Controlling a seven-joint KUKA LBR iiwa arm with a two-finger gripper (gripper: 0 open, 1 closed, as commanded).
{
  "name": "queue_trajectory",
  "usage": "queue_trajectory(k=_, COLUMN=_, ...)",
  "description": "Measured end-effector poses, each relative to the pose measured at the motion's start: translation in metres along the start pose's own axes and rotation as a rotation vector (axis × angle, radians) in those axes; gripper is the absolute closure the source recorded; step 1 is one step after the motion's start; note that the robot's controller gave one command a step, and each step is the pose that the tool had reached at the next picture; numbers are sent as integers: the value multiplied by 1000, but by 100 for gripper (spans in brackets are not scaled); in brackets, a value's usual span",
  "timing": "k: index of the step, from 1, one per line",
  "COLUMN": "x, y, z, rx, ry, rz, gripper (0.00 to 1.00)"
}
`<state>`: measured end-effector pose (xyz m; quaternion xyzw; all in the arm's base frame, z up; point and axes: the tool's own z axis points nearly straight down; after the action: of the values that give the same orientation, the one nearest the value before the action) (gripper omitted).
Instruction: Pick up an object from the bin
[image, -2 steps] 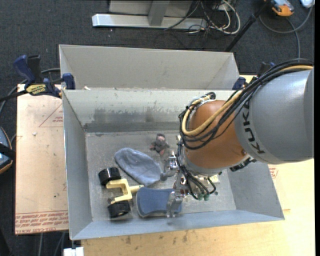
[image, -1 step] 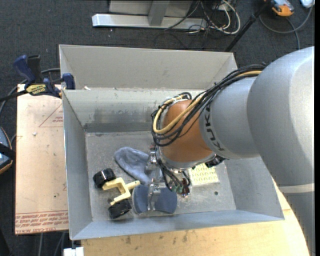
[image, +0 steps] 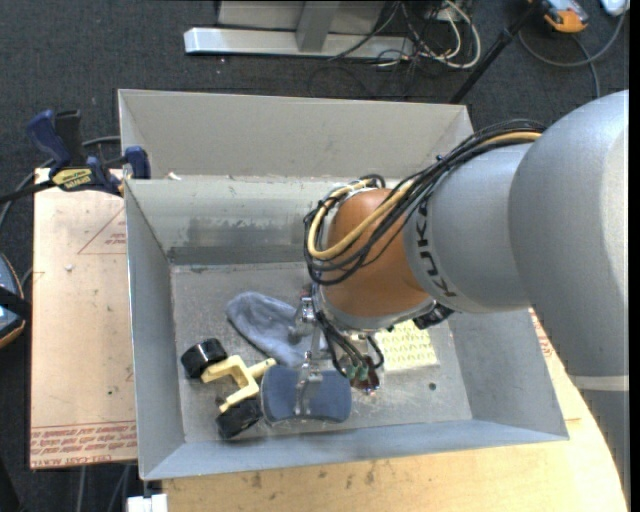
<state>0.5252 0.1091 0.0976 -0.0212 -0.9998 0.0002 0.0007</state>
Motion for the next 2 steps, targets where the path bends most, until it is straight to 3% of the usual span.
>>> queue_trajectory(k=1, x=-1, y=0, z=-4, rx=-2, ry=-3, rz=1, gripper=0)
queue_trajectory(k=2, x=-19, y=24, z=23, rx=3, ry=0, rz=-29, gripper=0)
